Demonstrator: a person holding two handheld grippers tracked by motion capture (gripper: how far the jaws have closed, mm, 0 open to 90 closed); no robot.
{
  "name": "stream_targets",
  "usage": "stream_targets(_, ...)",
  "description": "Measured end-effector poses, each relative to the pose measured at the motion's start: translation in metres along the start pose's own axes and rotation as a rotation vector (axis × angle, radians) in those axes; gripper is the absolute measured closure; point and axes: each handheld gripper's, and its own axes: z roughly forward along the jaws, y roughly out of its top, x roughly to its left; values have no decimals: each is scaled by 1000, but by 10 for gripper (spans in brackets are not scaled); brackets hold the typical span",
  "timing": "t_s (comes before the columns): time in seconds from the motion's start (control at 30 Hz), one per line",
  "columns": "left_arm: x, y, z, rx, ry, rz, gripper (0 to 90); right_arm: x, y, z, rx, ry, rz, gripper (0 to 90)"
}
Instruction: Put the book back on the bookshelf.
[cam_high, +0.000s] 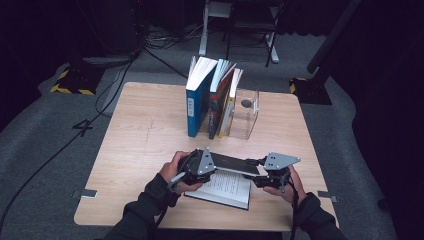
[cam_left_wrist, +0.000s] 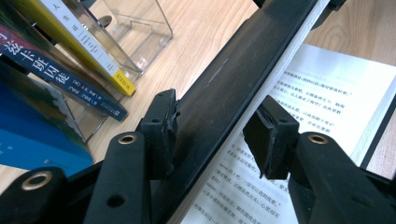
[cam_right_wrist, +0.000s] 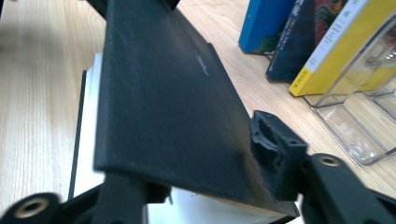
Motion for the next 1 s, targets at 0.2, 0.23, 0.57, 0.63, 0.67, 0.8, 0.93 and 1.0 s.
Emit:
stream_targets(0.2,10,-11,-3,-53,-13,-72,560,-12,-6,-16,-34,-26,58,386)
stream_targets(0.23,13,-14,-4,-66,-14,-98,560,-14,-7,-18,-42,-30,68,383)
stream_targets(0.57,37,-45,-17,-199,-53,-280,557,-35,-26,-29,14,-92,162,376)
stream_targets(0.63,38,-49,-18,-214,-58,-297,557,-35,-28,-23,33,-79,165,372)
stream_targets(0.67,39,-50,-18,-223,-60,-305,557,-34,-29,-20,44,-76,164,369)
stream_targets(0.8,40,-57,-21,-256,-66,-331,556,-30,-31,-7,84,-59,149,353)
stream_targets(0.93,43,-62,-22,-276,-77,-351,555,-29,-38,4,95,-34,161,330)
stream_targets(1.0,45,-65,-23,-288,-86,-366,555,-29,-39,9,92,-9,185,315)
